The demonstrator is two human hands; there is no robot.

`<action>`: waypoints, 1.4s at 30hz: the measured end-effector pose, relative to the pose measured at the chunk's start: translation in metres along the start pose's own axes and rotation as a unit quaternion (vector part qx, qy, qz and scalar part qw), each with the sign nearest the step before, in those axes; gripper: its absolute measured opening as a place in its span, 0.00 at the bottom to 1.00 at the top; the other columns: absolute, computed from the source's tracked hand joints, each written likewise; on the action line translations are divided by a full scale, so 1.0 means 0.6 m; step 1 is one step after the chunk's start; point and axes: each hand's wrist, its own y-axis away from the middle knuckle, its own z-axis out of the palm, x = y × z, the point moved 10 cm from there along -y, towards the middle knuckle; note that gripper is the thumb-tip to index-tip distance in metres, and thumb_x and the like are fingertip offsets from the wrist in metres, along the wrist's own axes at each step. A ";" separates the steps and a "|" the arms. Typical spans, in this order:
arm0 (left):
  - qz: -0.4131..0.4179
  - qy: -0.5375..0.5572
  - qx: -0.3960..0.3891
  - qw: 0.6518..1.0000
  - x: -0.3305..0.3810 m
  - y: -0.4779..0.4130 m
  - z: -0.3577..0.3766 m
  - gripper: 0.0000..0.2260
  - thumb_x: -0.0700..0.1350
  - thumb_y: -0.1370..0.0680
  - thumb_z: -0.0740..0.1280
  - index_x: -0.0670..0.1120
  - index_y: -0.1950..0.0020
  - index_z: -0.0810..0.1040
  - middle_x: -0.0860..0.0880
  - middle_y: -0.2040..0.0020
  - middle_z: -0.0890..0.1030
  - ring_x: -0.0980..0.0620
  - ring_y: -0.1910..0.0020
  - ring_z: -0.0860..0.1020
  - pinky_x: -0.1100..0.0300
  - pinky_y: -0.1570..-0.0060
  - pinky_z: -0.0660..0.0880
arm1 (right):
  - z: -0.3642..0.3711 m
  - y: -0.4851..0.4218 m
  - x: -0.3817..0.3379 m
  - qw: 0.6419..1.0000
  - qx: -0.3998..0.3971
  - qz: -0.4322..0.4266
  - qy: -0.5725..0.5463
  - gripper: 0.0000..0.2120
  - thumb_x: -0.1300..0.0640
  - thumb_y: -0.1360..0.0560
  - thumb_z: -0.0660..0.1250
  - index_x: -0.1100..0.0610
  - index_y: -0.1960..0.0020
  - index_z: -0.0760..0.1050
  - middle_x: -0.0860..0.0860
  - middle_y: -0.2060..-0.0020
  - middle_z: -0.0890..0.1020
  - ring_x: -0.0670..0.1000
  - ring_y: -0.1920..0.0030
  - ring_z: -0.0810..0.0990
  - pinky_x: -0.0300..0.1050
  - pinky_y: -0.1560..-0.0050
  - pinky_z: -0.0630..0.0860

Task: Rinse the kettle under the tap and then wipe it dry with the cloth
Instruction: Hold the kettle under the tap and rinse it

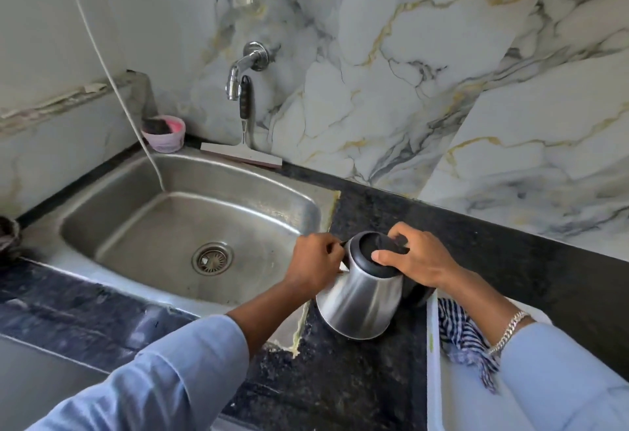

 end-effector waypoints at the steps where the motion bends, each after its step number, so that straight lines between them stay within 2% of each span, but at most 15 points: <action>1: -0.001 0.005 -0.007 1.000 -0.004 -0.007 -0.006 0.11 0.39 0.28 0.61 0.41 0.65 0.82 0.41 0.68 0.85 0.44 0.66 0.83 0.49 0.58 0.81 | -0.002 -0.004 -0.003 1.000 0.012 0.006 -0.006 0.30 0.22 0.41 0.66 0.44 0.54 0.73 0.50 0.53 0.85 0.55 0.49 0.82 0.57 0.46 0.78; 6: 0.020 -0.023 -0.014 0.999 -0.017 -0.064 -0.065 0.11 0.39 0.29 0.61 0.41 0.66 0.82 0.43 0.68 0.85 0.49 0.67 0.80 0.56 0.60 0.79 | -0.008 -0.037 -0.057 0.999 0.038 0.036 -0.016 0.33 0.19 0.43 0.63 0.48 0.57 0.70 0.49 0.56 0.82 0.56 0.52 0.81 0.55 0.51 0.75; 10: 0.048 -0.024 -0.032 0.998 -0.029 -0.122 -0.122 0.12 0.36 0.30 0.59 0.40 0.68 0.81 0.45 0.70 0.85 0.48 0.67 0.82 0.54 0.57 0.81 | 0.006 -0.086 -0.123 0.996 -0.015 0.084 0.029 0.43 0.10 0.46 0.55 0.47 0.55 0.69 0.47 0.61 0.82 0.48 0.62 0.81 0.52 0.59 0.72; 12: 0.064 -0.045 -0.032 0.996 -0.040 -0.156 -0.154 0.12 0.36 0.30 0.59 0.40 0.69 0.80 0.45 0.70 0.85 0.47 0.66 0.82 0.54 0.56 0.80 | 0.015 -0.120 -0.159 0.993 -0.034 0.099 0.059 0.39 0.12 0.43 0.56 0.46 0.54 0.69 0.47 0.66 0.83 0.49 0.69 0.83 0.50 0.62 0.72; 14: 0.076 -0.056 -0.031 0.995 -0.049 -0.190 -0.189 0.12 0.37 0.30 0.60 0.40 0.69 0.81 0.45 0.69 0.86 0.47 0.65 0.83 0.54 0.56 0.80 | 0.015 -0.151 -0.191 0.993 -0.023 0.109 0.050 0.33 0.18 0.40 0.60 0.46 0.53 0.69 0.48 0.66 0.84 0.51 0.71 0.83 0.50 0.63 0.72; 19: 0.103 -0.062 -0.015 0.993 -0.077 -0.291 -0.283 0.12 0.38 0.28 0.61 0.42 0.62 0.84 0.45 0.66 0.87 0.49 0.64 0.82 0.57 0.55 0.79 | 0.019 -0.246 -0.275 0.995 0.032 0.087 -0.026 0.31 0.23 0.38 0.62 0.49 0.51 0.70 0.50 0.58 0.82 0.55 0.59 0.82 0.53 0.58 0.75; 22: 0.099 -0.059 -0.003 0.993 -0.108 -0.349 -0.328 0.12 0.38 0.27 0.62 0.42 0.62 0.84 0.46 0.67 0.86 0.52 0.67 0.81 0.57 0.55 0.79 | 0.023 -0.306 -0.315 0.991 0.084 0.075 -0.079 0.30 0.23 0.38 0.62 0.50 0.56 0.70 0.52 0.61 0.83 0.58 0.61 0.83 0.57 0.53 0.81; 26: 0.073 -0.035 0.008 0.997 -0.163 -0.421 -0.367 0.09 0.40 0.25 0.65 0.43 0.56 0.86 0.45 0.60 0.87 0.49 0.60 0.84 0.57 0.52 0.80 | 0.044 -0.378 -0.339 0.980 0.119 0.085 -0.134 0.31 0.24 0.39 0.63 0.52 0.60 0.70 0.54 0.62 0.83 0.59 0.60 0.83 0.62 0.51 0.83; 29: 0.015 0.047 0.073 0.996 -0.212 -0.463 -0.414 0.08 0.42 0.22 0.65 0.41 0.51 0.84 0.43 0.57 0.87 0.45 0.56 0.84 0.50 0.49 0.82 | 0.067 -0.419 -0.342 0.971 0.125 0.104 -0.175 0.31 0.24 0.38 0.66 0.53 0.61 0.68 0.55 0.62 0.81 0.62 0.56 0.83 0.67 0.50 0.84; 31: 0.016 0.066 0.128 0.989 -0.224 -0.493 -0.454 0.10 0.40 0.20 0.61 0.39 0.46 0.81 0.40 0.56 0.85 0.39 0.52 0.83 0.46 0.47 0.80 | 0.080 -0.443 -0.342 0.968 0.123 0.116 -0.186 0.31 0.24 0.38 0.66 0.53 0.61 0.68 0.54 0.63 0.80 0.62 0.56 0.83 0.68 0.50 0.84; 32: 0.024 0.071 0.124 0.989 -0.222 -0.508 -0.463 0.11 0.40 0.19 0.60 0.39 0.45 0.81 0.41 0.55 0.85 0.38 0.50 0.82 0.46 0.46 0.79 | 0.083 -0.450 -0.345 0.968 0.122 0.119 -0.186 0.31 0.24 0.38 0.66 0.53 0.61 0.68 0.53 0.63 0.80 0.61 0.56 0.83 0.67 0.50 0.84; 34: 0.023 0.116 0.062 0.991 -0.215 -0.532 -0.454 0.13 0.41 0.19 0.59 0.43 0.44 0.83 0.46 0.51 0.86 0.45 0.46 0.83 0.45 0.44 0.79 | 0.089 -0.463 -0.348 0.968 0.122 0.124 -0.183 0.31 0.24 0.38 0.65 0.53 0.62 0.68 0.53 0.63 0.80 0.61 0.57 0.83 0.67 0.50 0.84; 36: 0.028 0.127 0.032 0.991 -0.208 -0.547 -0.443 0.12 0.40 0.19 0.61 0.46 0.47 0.85 0.47 0.49 0.87 0.51 0.47 0.83 0.51 0.44 0.79 | 0.092 -0.472 -0.348 0.966 0.124 0.133 -0.182 0.31 0.24 0.38 0.64 0.54 0.62 0.69 0.54 0.62 0.81 0.61 0.57 0.83 0.66 0.50 0.84; 38: 0.036 0.136 0.046 0.989 -0.204 -0.552 -0.444 0.11 0.38 0.20 0.63 0.45 0.51 0.86 0.46 0.53 0.87 0.50 0.52 0.84 0.56 0.46 0.79 | 0.092 -0.475 -0.349 0.966 0.125 0.139 -0.181 0.33 0.23 0.37 0.62 0.55 0.60 0.70 0.57 0.59 0.83 0.61 0.57 0.84 0.66 0.49 0.84; 42: 0.025 0.147 0.065 0.987 -0.206 -0.560 -0.446 0.12 0.36 0.21 0.63 0.43 0.55 0.86 0.42 0.55 0.87 0.43 0.53 0.84 0.49 0.43 0.81 | 0.085 -0.478 -0.349 0.963 0.132 0.146 -0.184 0.34 0.23 0.35 0.60 0.56 0.57 0.72 0.59 0.55 0.84 0.63 0.55 0.84 0.67 0.48 0.84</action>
